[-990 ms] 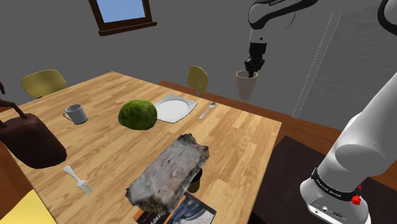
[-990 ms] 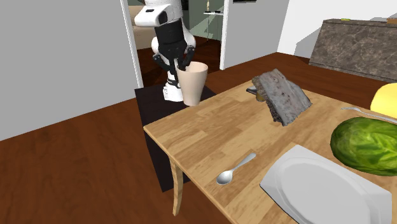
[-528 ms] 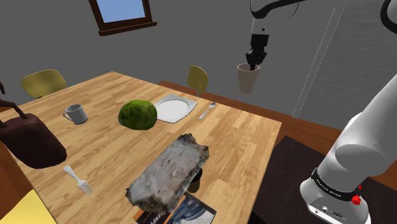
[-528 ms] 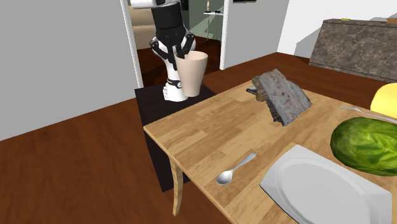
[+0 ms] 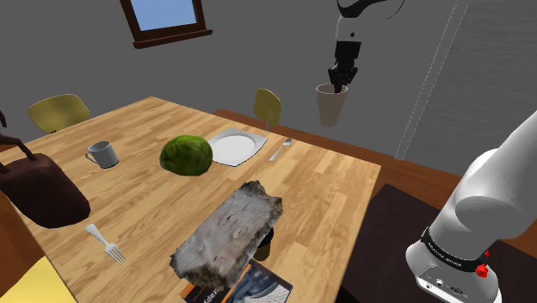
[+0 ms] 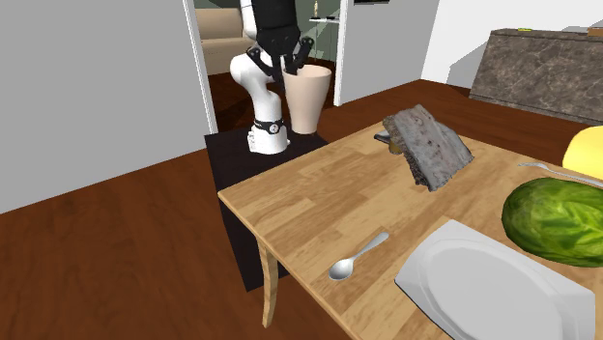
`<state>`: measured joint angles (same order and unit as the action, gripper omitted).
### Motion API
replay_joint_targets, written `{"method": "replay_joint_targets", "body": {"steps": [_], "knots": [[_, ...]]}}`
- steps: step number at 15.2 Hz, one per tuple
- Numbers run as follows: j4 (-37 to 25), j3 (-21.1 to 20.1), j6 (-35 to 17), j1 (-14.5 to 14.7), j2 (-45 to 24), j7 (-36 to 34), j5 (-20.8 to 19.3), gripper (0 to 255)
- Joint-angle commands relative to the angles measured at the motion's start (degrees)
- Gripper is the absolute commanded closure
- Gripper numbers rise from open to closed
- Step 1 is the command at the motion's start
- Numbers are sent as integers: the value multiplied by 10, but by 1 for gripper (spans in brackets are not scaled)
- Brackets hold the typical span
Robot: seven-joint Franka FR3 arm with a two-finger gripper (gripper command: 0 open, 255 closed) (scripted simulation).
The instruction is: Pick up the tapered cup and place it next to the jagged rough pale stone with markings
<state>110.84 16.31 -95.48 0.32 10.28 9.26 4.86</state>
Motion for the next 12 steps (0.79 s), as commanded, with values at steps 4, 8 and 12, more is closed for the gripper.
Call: {"method": "replay_joint_targets", "body": {"steps": [4, 8, 12], "knots": [[53, -44, -11, 25, 51, -70, 3, 255], [85, -81, -21, 46, 81, -126, 13, 255], [108, -120, -30, 67, 101, -180, 27, 255]]}}
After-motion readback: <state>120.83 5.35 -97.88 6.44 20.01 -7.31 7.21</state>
